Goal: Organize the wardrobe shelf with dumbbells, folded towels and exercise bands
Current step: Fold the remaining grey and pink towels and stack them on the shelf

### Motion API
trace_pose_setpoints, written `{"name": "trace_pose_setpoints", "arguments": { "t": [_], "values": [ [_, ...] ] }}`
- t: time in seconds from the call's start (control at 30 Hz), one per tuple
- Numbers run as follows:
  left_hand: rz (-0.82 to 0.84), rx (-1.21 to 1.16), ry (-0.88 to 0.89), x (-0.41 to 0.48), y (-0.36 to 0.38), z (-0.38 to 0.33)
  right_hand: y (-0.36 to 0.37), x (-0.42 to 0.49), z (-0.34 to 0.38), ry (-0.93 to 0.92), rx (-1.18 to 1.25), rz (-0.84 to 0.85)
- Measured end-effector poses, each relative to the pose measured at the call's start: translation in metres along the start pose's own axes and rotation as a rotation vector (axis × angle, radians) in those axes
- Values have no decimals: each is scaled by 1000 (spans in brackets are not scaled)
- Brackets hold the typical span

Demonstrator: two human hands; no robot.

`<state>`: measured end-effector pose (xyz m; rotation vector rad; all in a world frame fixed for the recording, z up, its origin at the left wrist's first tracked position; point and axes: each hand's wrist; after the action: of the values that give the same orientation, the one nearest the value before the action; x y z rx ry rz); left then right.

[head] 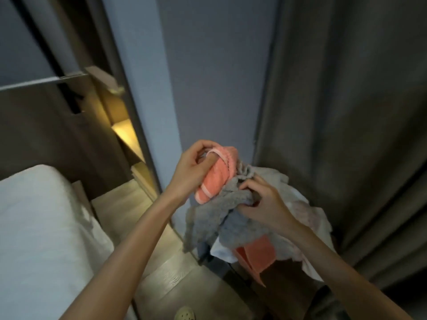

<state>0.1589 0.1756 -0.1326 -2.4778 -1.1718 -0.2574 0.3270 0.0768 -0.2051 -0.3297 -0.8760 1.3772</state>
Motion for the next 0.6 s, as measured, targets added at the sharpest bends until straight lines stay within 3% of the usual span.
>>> {"name": "trace_pose_setpoints", "arguments": {
  "t": [0.27,0.6],
  "values": [
    [-130,70,-106,-43,-113,25,104,82,40,-40,266,163],
    [-381,388,-120,-56,-297,104,209,235,79,-136,190,154]
  ]
}}
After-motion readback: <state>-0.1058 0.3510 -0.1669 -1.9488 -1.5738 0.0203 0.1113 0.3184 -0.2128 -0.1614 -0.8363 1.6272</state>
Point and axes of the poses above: each hand's wrist, its own x-axis towards the middle knuckle, its own y-axis out of the palm, z = x × y, and after that the axes turned 11 degrees about z, right-handed
